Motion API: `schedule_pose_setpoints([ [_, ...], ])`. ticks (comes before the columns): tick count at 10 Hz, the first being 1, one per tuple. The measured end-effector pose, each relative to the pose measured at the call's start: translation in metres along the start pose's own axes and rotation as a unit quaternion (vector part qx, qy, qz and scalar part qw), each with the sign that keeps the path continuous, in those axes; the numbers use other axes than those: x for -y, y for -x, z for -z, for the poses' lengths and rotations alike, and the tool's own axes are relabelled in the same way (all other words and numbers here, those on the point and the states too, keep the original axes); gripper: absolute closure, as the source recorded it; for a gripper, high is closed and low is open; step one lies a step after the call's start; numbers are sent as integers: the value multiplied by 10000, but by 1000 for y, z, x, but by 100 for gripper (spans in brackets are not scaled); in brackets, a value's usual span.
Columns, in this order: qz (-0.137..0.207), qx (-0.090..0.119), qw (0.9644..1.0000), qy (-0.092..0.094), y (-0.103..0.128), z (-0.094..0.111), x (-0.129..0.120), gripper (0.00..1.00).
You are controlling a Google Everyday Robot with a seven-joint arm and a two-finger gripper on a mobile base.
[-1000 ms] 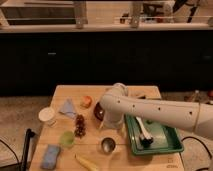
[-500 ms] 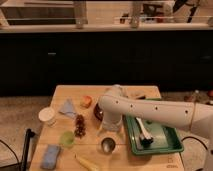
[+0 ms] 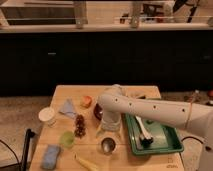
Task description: Stack cups on top of each other
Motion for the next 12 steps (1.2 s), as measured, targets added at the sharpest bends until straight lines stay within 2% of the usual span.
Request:
schedule_pose_setpoints([
  [3,34,201,9998,0,3,-7,10,20],
  [9,-156,529,9984,118,-2,-24,3,20],
  [10,-178,555,9982,131,-2,-25,2,22],
  [12,-196,583,9980,164,-3,-27,0,38],
])
